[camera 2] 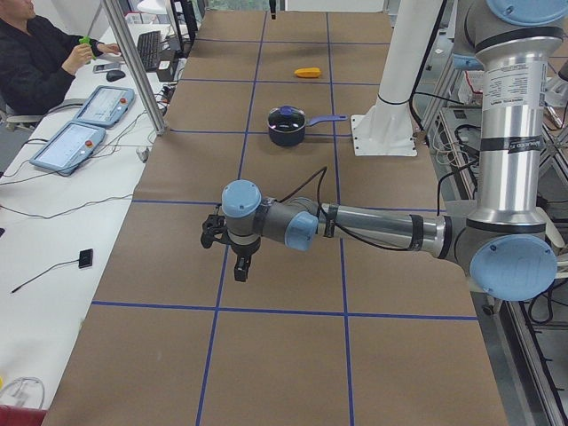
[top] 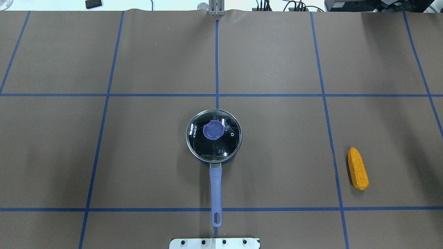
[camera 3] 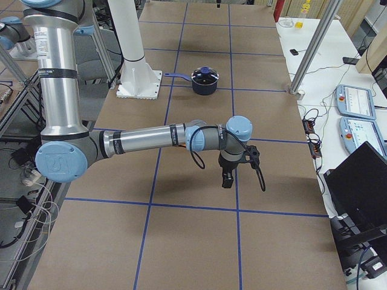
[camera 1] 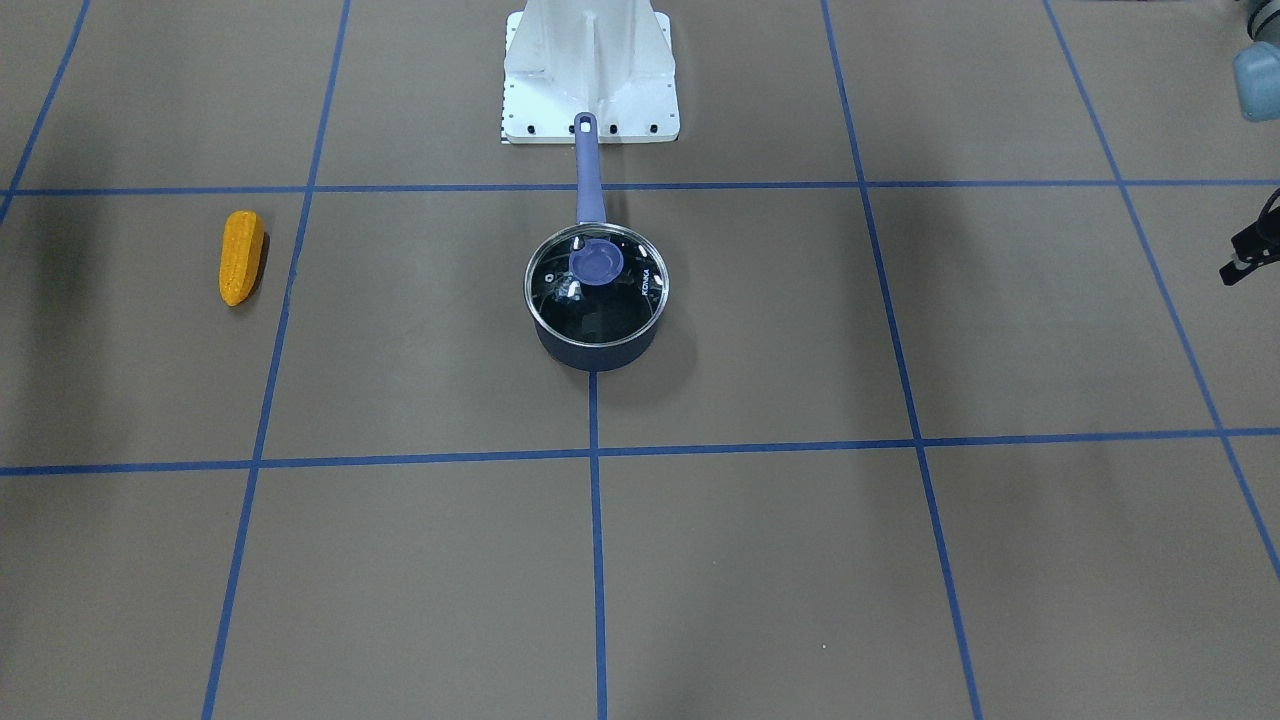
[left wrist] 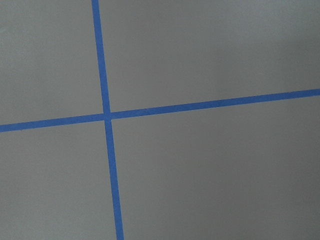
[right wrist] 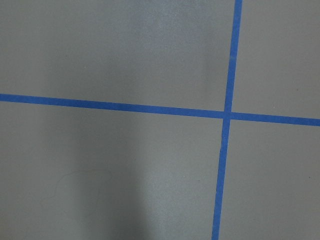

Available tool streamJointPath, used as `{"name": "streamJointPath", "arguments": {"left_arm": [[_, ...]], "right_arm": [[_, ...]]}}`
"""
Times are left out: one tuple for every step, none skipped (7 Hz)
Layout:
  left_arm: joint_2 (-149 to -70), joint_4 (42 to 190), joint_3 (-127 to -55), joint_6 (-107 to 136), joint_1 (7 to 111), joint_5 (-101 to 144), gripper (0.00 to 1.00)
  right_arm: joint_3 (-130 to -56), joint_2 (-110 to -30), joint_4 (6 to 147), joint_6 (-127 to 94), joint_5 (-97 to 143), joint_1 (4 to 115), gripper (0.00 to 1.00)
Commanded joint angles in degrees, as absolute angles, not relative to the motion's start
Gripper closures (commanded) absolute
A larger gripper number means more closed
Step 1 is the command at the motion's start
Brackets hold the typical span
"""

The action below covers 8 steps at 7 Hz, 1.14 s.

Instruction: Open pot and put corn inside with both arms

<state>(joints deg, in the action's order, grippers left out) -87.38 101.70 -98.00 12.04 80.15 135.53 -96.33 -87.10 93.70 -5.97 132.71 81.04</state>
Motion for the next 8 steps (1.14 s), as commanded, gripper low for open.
{"name": "streamJointPath", "arguments": {"left_arm": [[-87.5,101.7,-98.0,12.0,80.2,135.5,0.00],[-87.5,101.7,-98.0,12.0,80.2,135.5,0.00],[-87.6,101.7,-98.1,12.1,80.2,135.5,0.00],[-87.8,102.1,-98.5,12.2,80.2,135.6,0.00],[-88.5,102.0,-98.9,13.0,80.1,136.1,0.00],[-90.3,101.3,-98.8,13.0,79.4,136.0,0.00],[-91.7,100.6,-98.4,13.1,77.5,135.9,0.00],[-94.3,97.7,-98.4,13.1,77.0,135.9,0.00]], "right_arm": [[-96.6,-86.8,93.7,-5.8,132.5,80.9,0.00],[-96.3,-86.7,93.7,-6.1,132.5,81.0,0.00],[-96.3,-86.9,93.7,-6.0,130.5,81.0,0.00],[-96.9,-86.8,93.7,-5.7,126.0,81.0,0.00],[-97.3,-86.7,93.7,-5.7,125.9,80.9,0.00],[-98.9,-86.7,93.8,-5.9,126.2,80.9,0.00],[-99.7,-87.2,93.8,-6.0,127.4,80.9,0.00],[-99.6,-87.2,93.8,-6.2,130.0,80.9,0.00]]}}
